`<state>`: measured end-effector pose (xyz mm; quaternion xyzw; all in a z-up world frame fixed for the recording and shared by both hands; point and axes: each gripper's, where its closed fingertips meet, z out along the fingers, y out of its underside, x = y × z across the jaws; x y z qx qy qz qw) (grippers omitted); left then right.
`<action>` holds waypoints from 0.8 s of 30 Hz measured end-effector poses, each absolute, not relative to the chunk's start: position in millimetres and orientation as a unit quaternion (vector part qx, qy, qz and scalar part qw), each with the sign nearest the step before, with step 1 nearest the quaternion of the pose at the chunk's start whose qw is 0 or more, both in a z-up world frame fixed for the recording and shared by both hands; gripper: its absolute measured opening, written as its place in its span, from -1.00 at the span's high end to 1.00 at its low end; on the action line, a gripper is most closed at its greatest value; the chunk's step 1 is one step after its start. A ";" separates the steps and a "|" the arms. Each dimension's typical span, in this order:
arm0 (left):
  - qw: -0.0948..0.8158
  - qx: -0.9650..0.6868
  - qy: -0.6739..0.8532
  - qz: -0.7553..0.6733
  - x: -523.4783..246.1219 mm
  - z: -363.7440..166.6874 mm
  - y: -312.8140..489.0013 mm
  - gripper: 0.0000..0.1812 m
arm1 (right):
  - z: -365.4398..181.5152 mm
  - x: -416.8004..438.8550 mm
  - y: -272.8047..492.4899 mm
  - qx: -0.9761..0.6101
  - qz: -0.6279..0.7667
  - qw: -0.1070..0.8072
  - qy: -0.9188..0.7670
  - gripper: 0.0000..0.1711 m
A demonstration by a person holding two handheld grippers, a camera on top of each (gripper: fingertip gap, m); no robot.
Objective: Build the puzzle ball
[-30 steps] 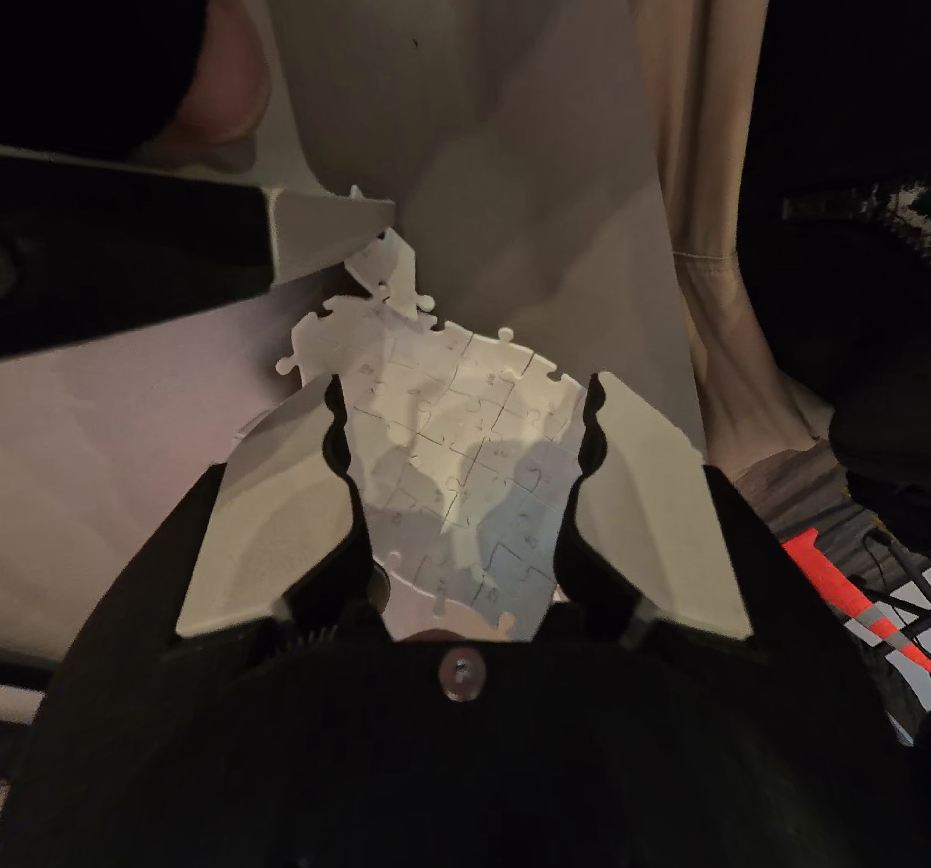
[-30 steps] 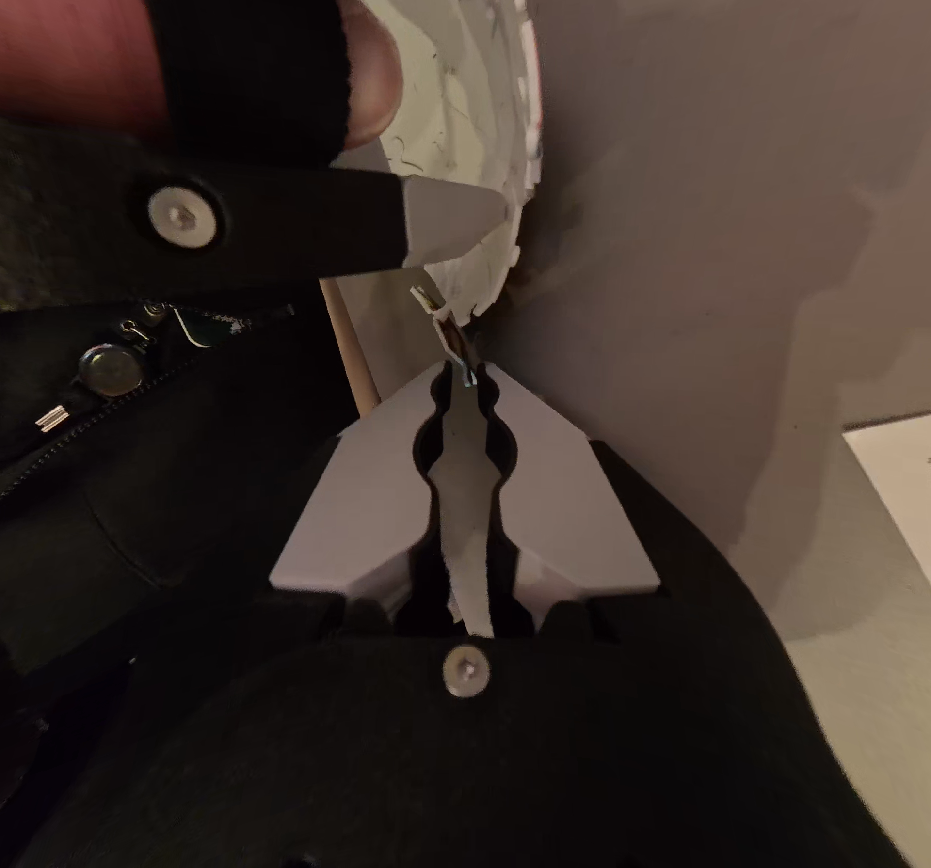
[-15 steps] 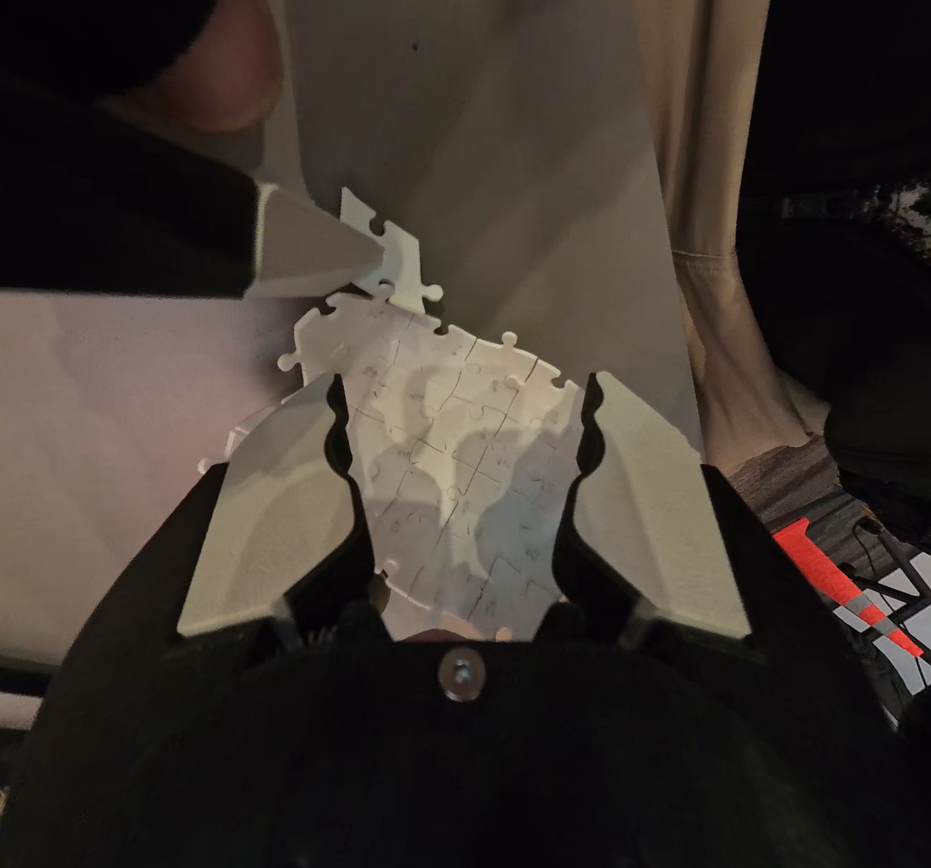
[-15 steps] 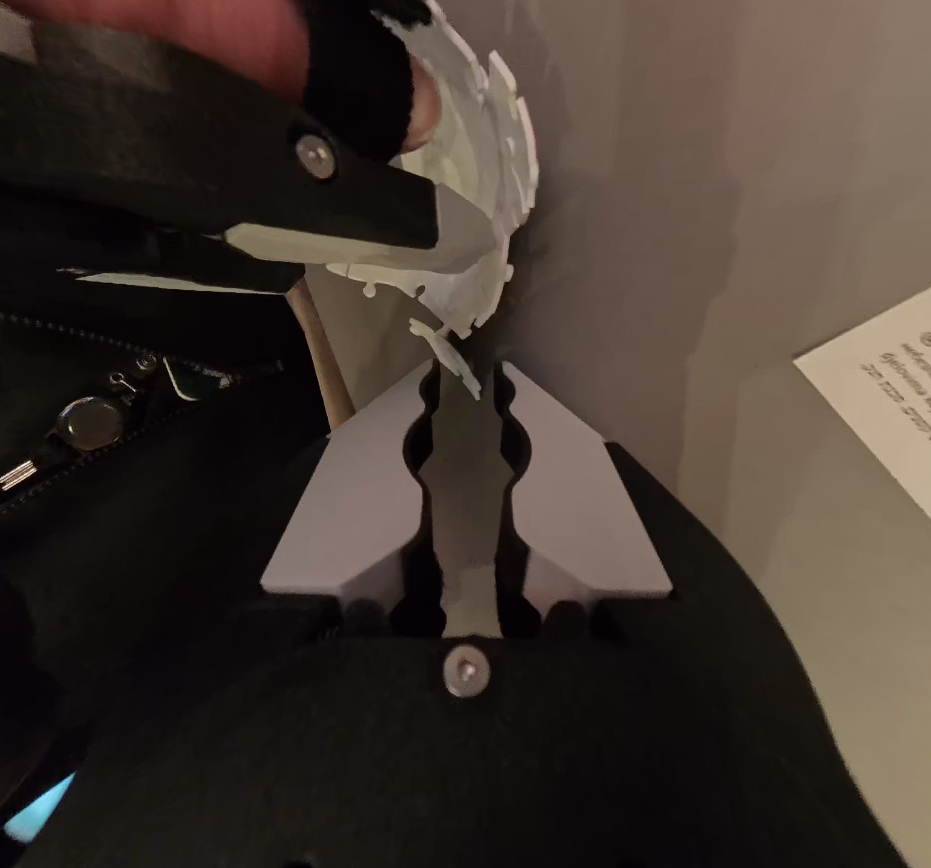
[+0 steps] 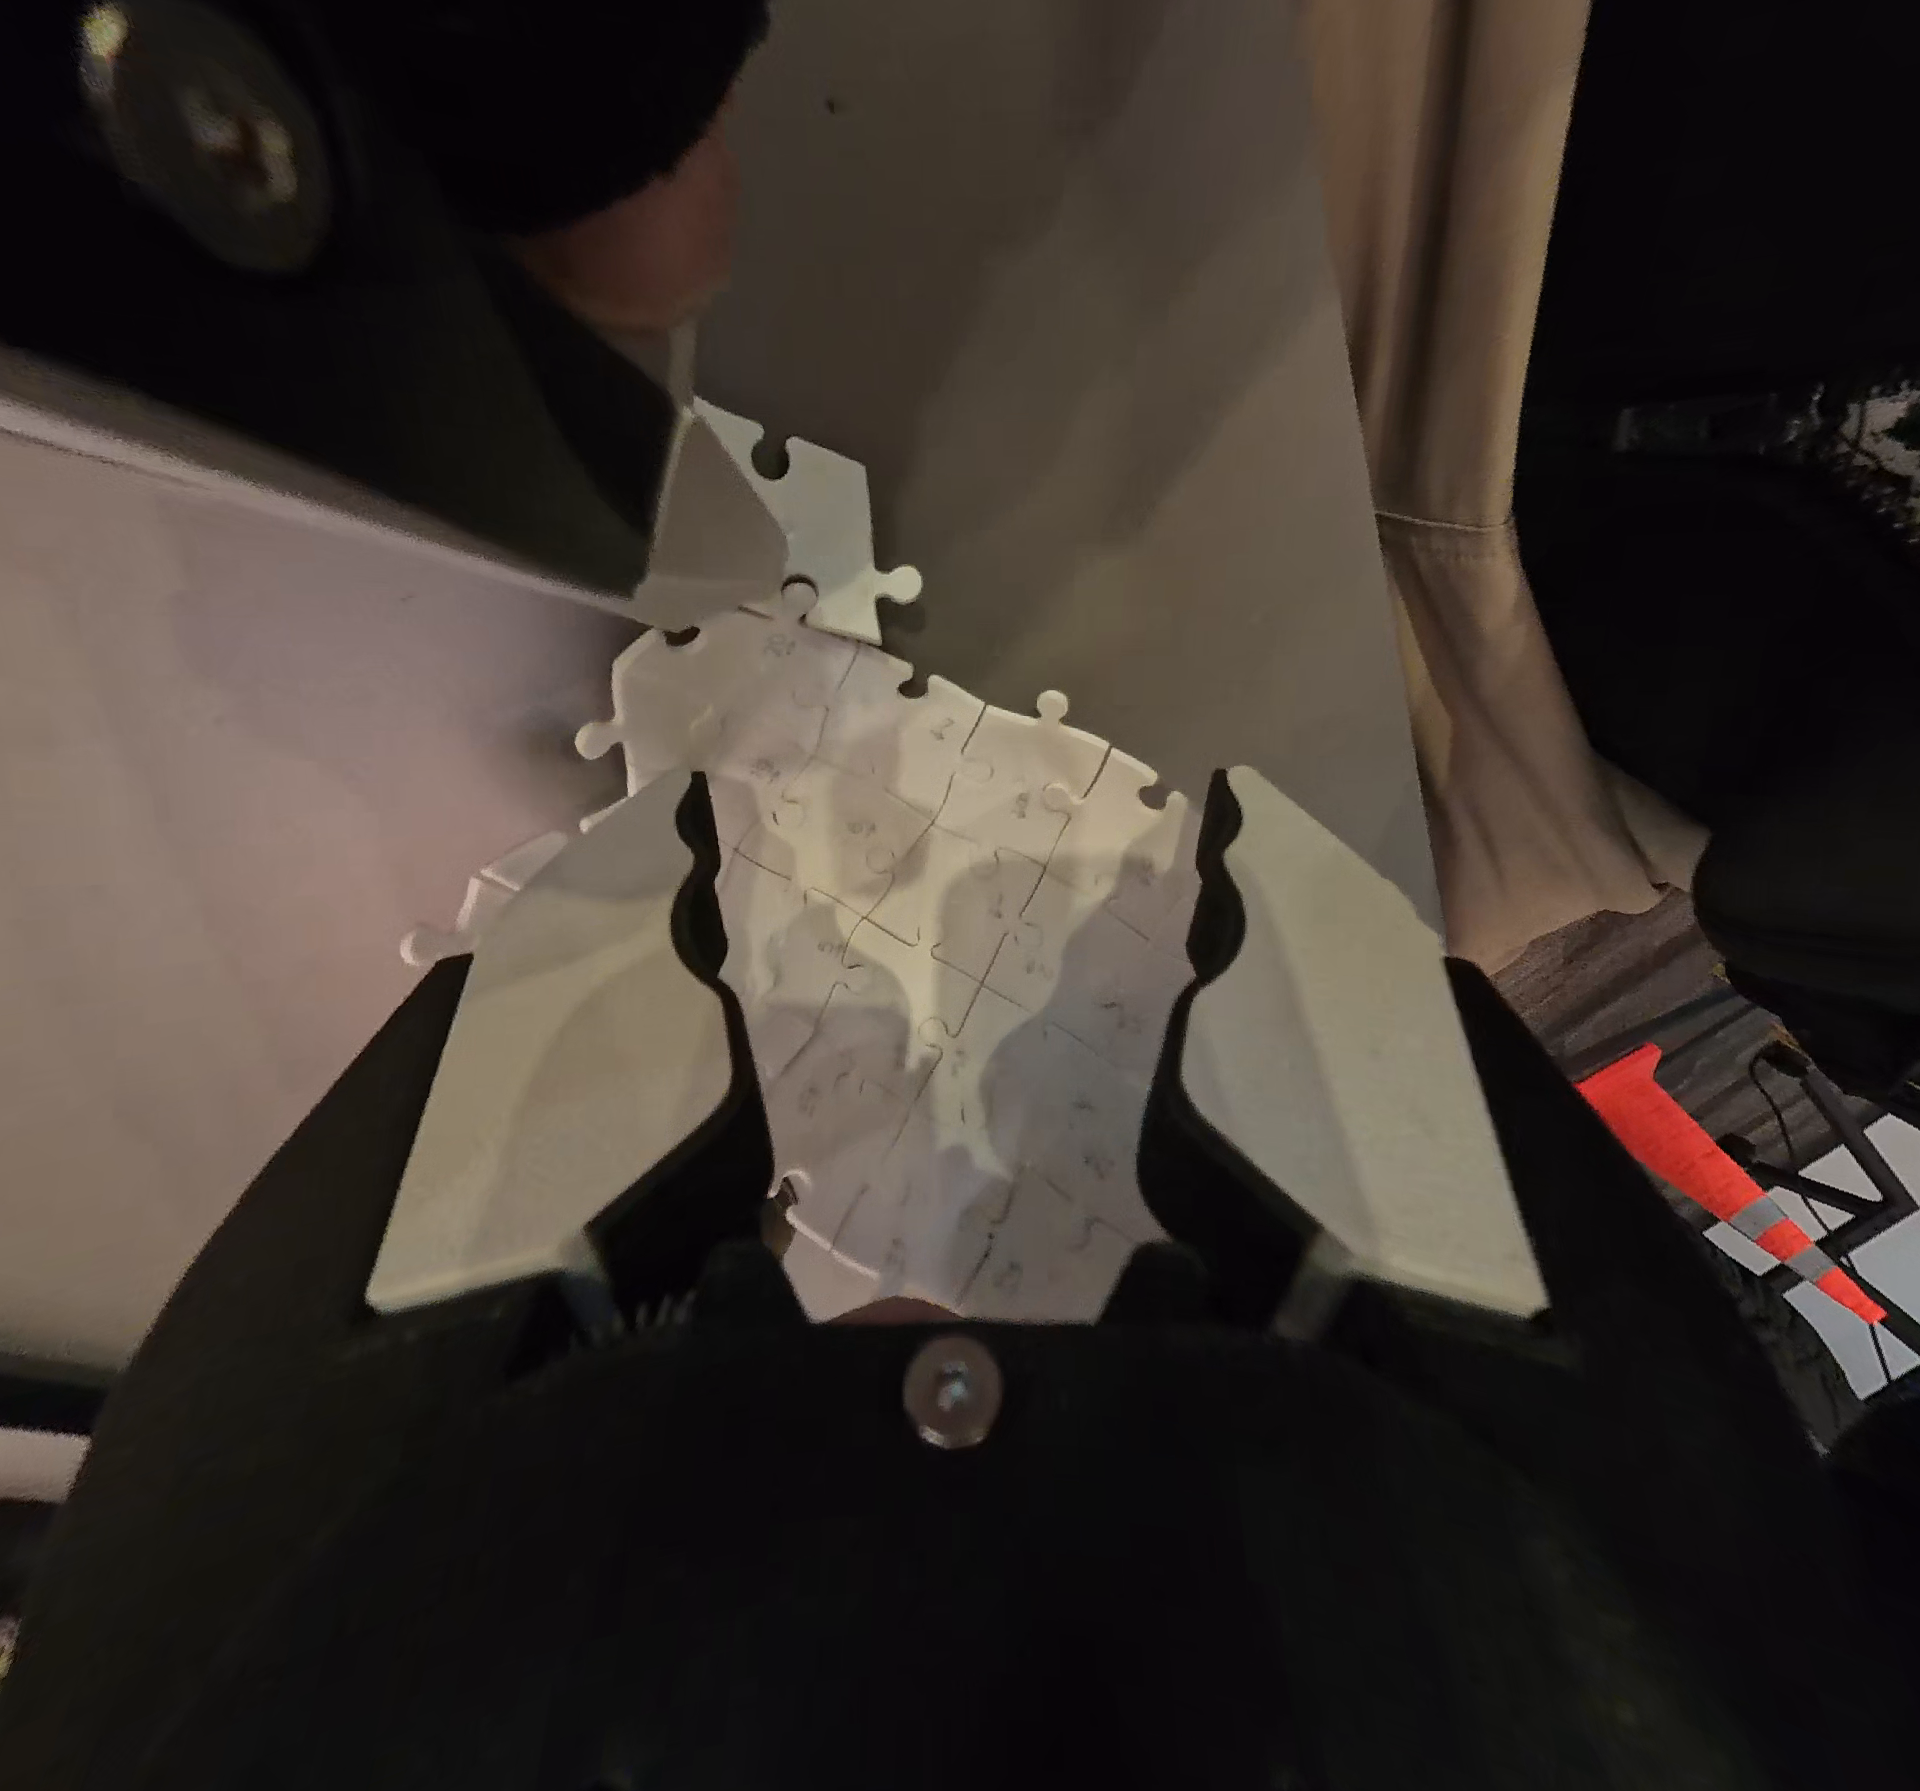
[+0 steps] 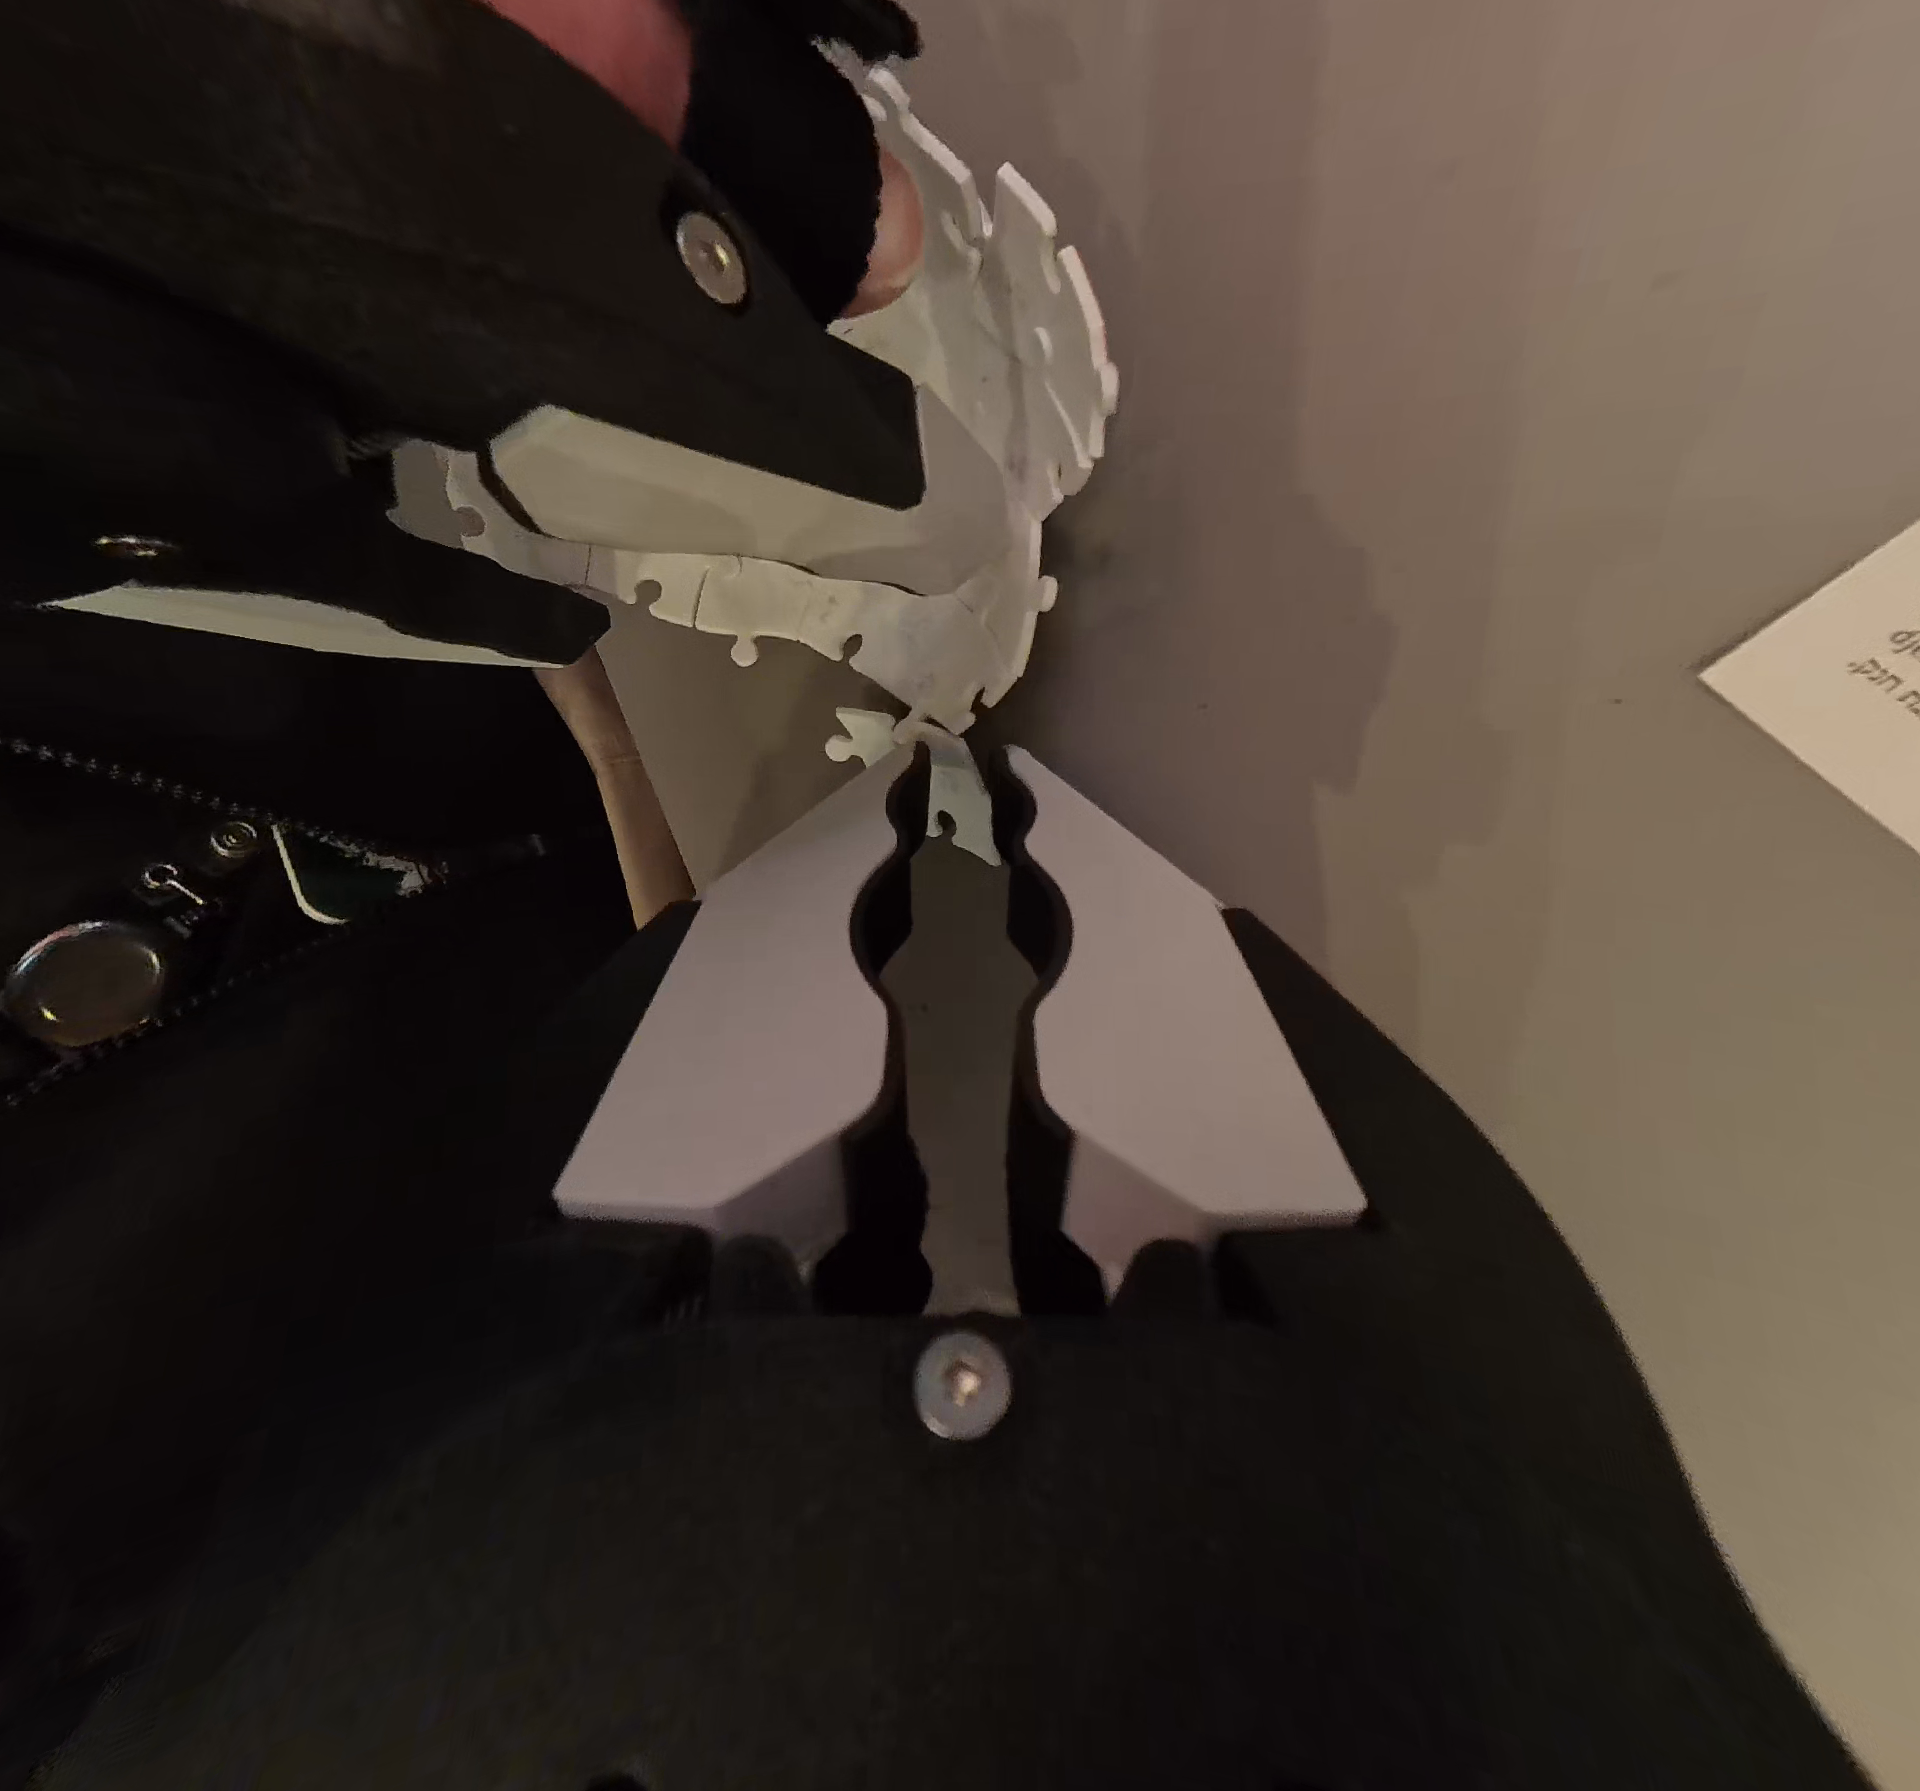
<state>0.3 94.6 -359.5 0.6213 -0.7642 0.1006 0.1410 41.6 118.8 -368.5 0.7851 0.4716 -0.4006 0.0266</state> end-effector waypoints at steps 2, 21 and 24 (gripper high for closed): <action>0.145 0.624 -0.762 0.099 -0.2 -359.6 93.9 0.03 | -368.5 40.9 118.5 0.790 -0.398 0.021 0.466 0.88; 0.152 0.636 -0.742 0.148 3.1 -339.0 84.8 -0.08 | -371.5 37.2 119.5 0.809 -0.379 -0.021 0.449 0.96; 0.155 0.616 -0.749 0.190 7.5 -329.0 70.5 -0.08 | -371.6 37.3 119.5 0.809 -0.377 -0.022 0.450 0.96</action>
